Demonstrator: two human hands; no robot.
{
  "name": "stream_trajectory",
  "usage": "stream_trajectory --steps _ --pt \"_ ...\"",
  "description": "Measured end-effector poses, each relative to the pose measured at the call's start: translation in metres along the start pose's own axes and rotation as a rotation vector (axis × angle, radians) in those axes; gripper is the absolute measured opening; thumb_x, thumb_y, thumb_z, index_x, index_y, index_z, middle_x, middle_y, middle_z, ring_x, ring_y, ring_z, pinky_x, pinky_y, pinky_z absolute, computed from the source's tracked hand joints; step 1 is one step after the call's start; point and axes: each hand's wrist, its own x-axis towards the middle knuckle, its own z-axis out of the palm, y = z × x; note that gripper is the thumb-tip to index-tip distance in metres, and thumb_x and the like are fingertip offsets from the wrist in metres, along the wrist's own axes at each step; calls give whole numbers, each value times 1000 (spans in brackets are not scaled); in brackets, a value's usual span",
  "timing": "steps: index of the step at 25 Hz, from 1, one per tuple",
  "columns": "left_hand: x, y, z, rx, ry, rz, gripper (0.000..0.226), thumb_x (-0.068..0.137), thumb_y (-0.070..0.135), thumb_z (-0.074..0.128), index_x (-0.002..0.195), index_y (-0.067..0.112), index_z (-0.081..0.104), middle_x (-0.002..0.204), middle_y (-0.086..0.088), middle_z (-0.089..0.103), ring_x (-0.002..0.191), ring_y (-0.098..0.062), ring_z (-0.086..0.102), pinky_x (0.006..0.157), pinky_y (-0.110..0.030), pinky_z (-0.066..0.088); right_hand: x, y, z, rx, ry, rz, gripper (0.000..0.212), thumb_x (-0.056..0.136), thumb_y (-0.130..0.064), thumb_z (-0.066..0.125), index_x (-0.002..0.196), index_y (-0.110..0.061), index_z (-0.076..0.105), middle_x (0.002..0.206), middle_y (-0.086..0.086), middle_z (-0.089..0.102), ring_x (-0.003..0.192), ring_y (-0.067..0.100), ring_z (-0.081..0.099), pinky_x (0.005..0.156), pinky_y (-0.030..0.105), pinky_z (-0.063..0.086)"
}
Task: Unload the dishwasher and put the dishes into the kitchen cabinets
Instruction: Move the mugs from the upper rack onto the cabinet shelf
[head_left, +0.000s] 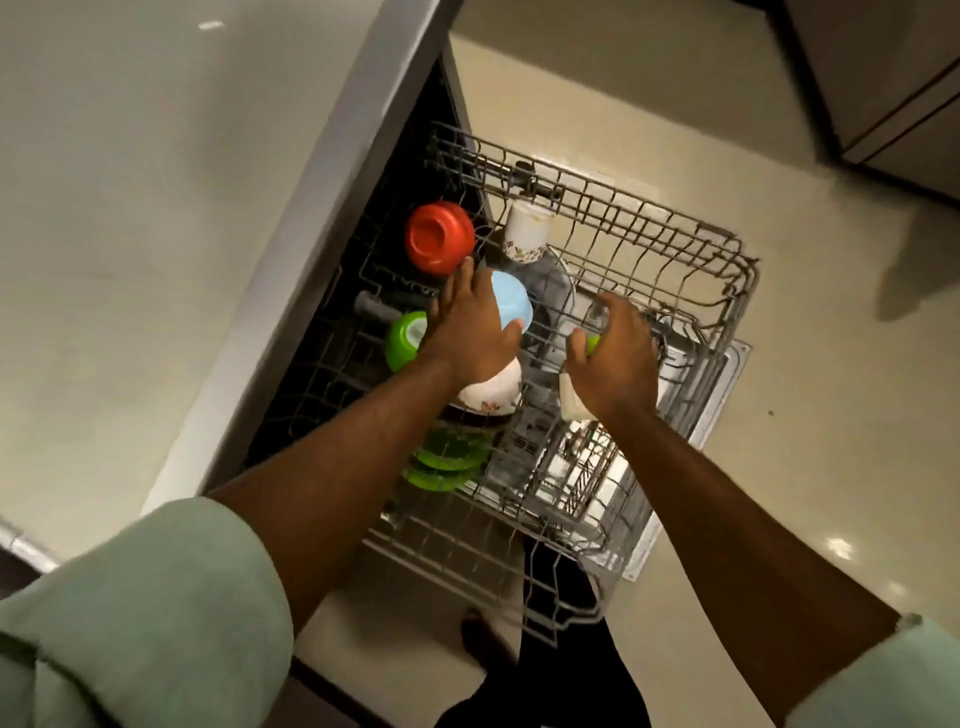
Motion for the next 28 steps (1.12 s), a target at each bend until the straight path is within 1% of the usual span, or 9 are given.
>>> stream_trajectory --steps 2,4,6,9,13,16,20,25,28 --pt "36 4 11 -8 12 14 75 91 41 57 149 10 22 161 -12 13 147 -30 13 117 -45 14 18 15 9 3 -1 22 51 91 -31 56 137 -15 45 136 4 52 127 23 46 107 44 37" --pt "74 10 22 -63 46 20 74 89 38 62 146 7 28 155 -15 26 142 -32 26 114 -42 23 34 31 17 18 -6 60 53 91 -33 56 139 -16 43 139 4 51 128 22 45 108 44 38" --pt "100 16 28 -178 128 -40 71 86 31 68 141 3 34 145 -17 40 132 -32 40 105 -37 34 41 41 24 34 -10 73 54 91 -33 56 140 -16 42 140 3 50 129 21 44 107 43 39" --pt "135 22 37 -312 186 -179 77 82 28 72 143 2 32 141 -18 45 128 -30 45 101 -32 37 50 52 33 60 1 86 53 91 -32 56 139 -17 42 137 2 51 125 20 47 105 41 40" --pt "161 21 57 -372 207 -192 71 76 29 80 132 4 43 132 -15 54 121 -30 52 96 -34 45 55 59 37 65 18 104 53 92 -33 56 140 -17 41 138 2 51 126 19 46 102 33 36" --pt "169 20 61 -401 210 -198 66 76 28 80 128 5 46 130 -13 57 118 -28 55 92 -32 44 58 58 33 79 27 113 54 93 -32 56 141 -16 40 140 2 50 127 18 45 104 34 37" --pt "153 16 59 -476 232 -202 70 72 30 84 128 6 49 127 -10 60 114 -26 58 90 -33 48 55 53 30 66 32 104 53 93 -31 56 142 -16 41 140 2 49 128 17 44 105 35 36" --pt "93 9 44 -635 265 -163 73 69 31 86 130 10 50 127 -6 59 112 -22 57 87 -30 48 40 19 28 123 0 43 48 94 -30 55 138 -15 44 135 2 54 123 18 51 103 40 44" --pt "35 2 26 -766 244 -133 72 70 28 85 131 13 50 129 -2 59 113 -14 55 92 -29 47 17 -12 17 325 -39 -4 39 100 -32 48 134 -14 50 129 1 60 116 16 57 97 37 49"
